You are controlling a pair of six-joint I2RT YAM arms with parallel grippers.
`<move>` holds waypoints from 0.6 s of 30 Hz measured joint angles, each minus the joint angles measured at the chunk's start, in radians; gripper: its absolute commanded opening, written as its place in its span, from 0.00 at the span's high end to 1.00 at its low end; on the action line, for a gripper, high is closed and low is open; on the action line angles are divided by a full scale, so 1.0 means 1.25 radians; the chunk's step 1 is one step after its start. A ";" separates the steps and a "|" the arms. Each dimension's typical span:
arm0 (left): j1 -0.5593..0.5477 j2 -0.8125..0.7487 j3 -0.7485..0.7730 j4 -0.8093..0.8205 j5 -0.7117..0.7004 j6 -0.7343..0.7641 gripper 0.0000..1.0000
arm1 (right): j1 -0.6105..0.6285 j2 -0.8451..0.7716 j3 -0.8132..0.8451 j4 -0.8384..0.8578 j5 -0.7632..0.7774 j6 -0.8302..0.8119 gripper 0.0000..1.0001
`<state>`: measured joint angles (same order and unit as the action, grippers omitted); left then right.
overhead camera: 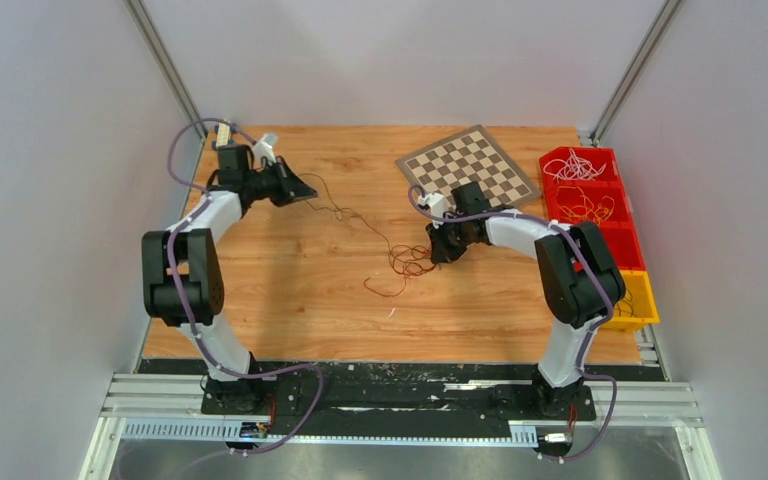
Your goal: Untangle the cables
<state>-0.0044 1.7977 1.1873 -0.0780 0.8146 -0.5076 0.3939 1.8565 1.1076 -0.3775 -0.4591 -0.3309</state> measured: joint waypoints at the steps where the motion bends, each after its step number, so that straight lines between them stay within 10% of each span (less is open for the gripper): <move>1: 0.031 -0.026 0.000 -0.011 -0.004 0.013 1.00 | 0.000 -0.004 -0.005 0.002 0.006 -0.005 1.00; 18: 0.317 -0.123 0.287 -0.200 -0.067 0.148 1.00 | -0.064 -0.049 -0.049 0.006 0.103 -0.123 0.92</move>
<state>0.3920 1.6436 1.5463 -0.3275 0.7315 -0.3225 0.3138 1.7958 1.0470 -0.3698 -0.3298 -0.4850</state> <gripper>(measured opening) 0.010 0.063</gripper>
